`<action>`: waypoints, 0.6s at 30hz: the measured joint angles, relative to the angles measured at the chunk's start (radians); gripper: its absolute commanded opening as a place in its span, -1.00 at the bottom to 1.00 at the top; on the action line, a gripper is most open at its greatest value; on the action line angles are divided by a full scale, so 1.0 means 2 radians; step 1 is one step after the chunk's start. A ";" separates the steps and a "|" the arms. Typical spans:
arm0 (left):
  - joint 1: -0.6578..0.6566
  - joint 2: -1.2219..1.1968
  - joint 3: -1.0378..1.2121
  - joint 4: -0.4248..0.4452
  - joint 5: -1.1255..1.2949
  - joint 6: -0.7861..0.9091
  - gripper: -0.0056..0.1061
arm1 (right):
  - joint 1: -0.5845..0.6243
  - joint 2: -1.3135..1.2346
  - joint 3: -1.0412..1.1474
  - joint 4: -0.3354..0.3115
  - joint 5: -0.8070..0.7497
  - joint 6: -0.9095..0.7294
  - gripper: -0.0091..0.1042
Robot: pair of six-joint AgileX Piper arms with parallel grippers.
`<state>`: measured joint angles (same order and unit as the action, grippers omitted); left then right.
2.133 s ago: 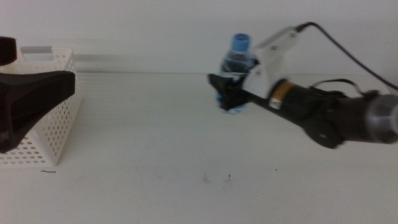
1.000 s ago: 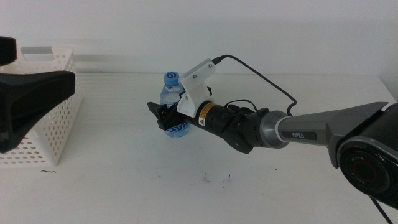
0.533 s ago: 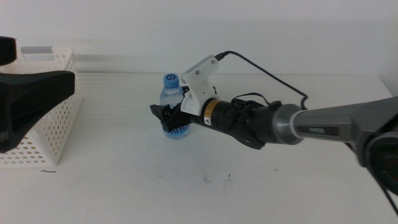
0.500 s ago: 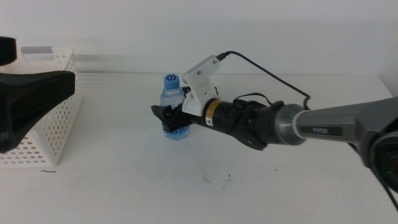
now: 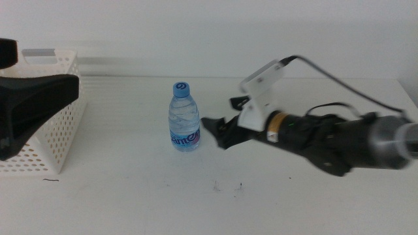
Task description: Use arms to grab the bottles and put them into the dustbin to the left of the table.
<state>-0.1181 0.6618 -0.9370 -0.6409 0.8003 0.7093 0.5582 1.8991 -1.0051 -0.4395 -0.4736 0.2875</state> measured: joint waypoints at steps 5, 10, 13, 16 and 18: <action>0.000 0.000 0.000 0.000 0.000 0.000 0.77 | -0.023 -0.131 0.053 -0.027 0.059 0.053 0.76; 0.000 0.000 0.000 0.000 0.000 0.000 0.77 | -0.028 -0.298 0.062 -0.078 0.211 0.112 0.66; 0.000 0.000 0.000 0.000 0.000 0.000 0.77 | -0.015 -0.371 0.065 -0.085 0.309 0.115 0.60; 0.000 0.000 0.000 0.000 0.000 0.000 0.77 | -0.008 -0.430 0.074 -0.069 0.364 0.096 0.56; 0.000 0.000 0.000 0.000 0.000 0.000 0.77 | -0.006 -0.465 0.084 -0.035 0.390 0.056 0.54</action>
<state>-0.1181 0.6618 -0.9370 -0.6409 0.8003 0.7093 0.5466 0.9692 -0.8373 -0.5095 0.3070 0.3997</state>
